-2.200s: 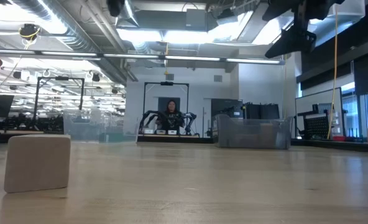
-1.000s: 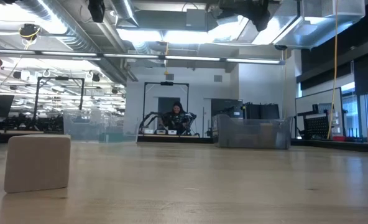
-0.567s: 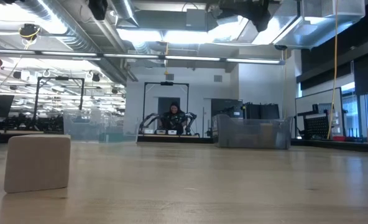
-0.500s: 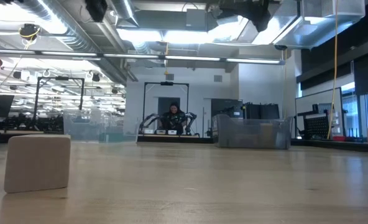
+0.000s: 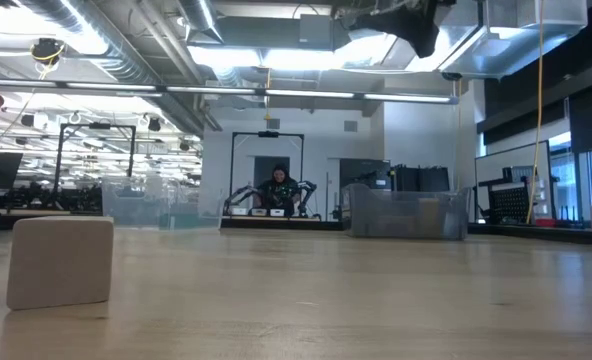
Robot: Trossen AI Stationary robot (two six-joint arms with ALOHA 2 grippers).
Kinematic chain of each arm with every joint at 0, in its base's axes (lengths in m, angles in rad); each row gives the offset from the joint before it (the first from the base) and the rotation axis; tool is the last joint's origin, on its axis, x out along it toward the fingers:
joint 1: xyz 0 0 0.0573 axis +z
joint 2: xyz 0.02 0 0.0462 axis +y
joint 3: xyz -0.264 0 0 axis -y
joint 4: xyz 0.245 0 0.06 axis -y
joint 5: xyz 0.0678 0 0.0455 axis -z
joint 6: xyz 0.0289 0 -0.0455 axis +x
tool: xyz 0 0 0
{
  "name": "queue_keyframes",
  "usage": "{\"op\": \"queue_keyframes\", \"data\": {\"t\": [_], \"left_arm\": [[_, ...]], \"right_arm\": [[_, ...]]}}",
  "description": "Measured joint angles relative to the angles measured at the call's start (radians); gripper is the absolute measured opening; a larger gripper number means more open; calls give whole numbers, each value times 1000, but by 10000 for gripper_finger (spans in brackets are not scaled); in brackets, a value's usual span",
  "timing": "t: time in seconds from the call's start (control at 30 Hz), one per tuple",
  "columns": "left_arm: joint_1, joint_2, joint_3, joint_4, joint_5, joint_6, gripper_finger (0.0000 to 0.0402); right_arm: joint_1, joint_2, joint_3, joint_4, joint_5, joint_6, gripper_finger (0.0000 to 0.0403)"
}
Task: Sort & place blocks by color
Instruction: Put the blue game piece into the orange bin, then put the right green game piece into the transparent bin
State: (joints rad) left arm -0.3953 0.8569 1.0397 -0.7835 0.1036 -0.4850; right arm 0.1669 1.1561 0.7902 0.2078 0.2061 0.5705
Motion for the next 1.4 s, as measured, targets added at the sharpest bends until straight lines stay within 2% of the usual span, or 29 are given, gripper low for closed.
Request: {"op": "queue_keyframes", "data": {"t": [0.17, 0.3, 0.4, 0.57, 0.77, 0.97, 1.2, 1.33, 1.4], "left_arm": [[-249, 133, 79, -263, -82, -272, 123], [-420, 222, 80, -276, -93, -485, 123], [-526, 281, 80, -283, -158, -627, 123], [-636, 399, 80, -282, -229, -741, 123], [-652, 556, 80, -292, -219, -736, 129], [-612, 630, 80, -304, -177, -770, 206], [-550, 592, 80, -301, -135, -789, 255], [-503, 505, 116, -293, -133, -781, 265], [-474, 436, 157, -292, -174, -755, 264]], "right_arm": [[0, 0, 0, -60, -56, -5, 375], [0, 1, 0, -113, -105, -6, 375], [0, 1, 0, -166, -114, -4, 375], [0, 1, 0, -214, -130, 0, 375], [0, 1, 0, -231, -130, -16, 375], [0, 1, 0, -230, -130, -27, 375], [0, 1, 0, -229, -130, -27, 375], [0, 1, 0, -225, -129, -27, 375], [0, 1, 0, -218, -130, -27, 375]]}}
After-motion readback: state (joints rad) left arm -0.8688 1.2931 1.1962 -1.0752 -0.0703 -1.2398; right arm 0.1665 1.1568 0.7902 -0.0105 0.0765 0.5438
